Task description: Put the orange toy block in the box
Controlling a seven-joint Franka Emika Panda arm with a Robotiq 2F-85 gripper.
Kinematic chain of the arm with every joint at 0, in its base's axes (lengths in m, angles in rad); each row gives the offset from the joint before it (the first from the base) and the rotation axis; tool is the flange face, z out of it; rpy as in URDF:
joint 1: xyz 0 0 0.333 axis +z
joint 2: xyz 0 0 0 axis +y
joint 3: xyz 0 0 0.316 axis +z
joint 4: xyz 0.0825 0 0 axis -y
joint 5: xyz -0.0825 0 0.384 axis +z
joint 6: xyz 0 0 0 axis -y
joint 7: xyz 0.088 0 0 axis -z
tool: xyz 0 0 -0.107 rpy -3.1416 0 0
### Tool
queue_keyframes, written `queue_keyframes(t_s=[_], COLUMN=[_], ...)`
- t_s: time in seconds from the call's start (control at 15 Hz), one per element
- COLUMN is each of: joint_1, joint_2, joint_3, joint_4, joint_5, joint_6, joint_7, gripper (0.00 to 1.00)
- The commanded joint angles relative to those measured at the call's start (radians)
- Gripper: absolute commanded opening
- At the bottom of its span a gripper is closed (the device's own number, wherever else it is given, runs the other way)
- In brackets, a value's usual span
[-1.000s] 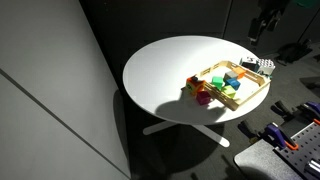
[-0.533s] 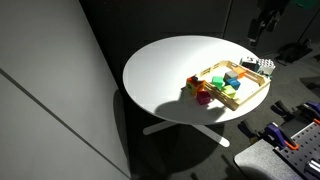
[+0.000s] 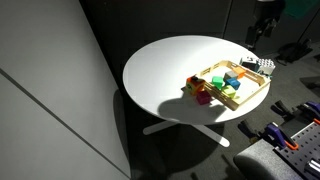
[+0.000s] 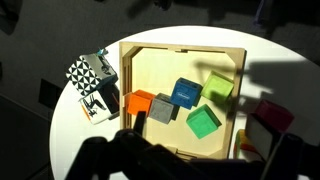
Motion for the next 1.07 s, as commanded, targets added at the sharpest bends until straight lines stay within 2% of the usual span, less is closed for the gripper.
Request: queue_keyframes(t_s=[0.0,0.27,0.47,1.0], joint_1=[-0.004,0.007,0.019,0.106], joint_2=[0.075,0.191,0.27,0.474], joint_3=[-0.008,-0.012,-0.015,-0.033], joint_4=[0.004,0.047,0.095,0.281], joint_5=[-0.051,-0.048,-0.053,-0.107], joint_6=[0.101,0.211,0.252,0.245], joint_7=[0.047,0.065,0.081,0.162], gripper=[1.0,1.0,1.0,1.0])
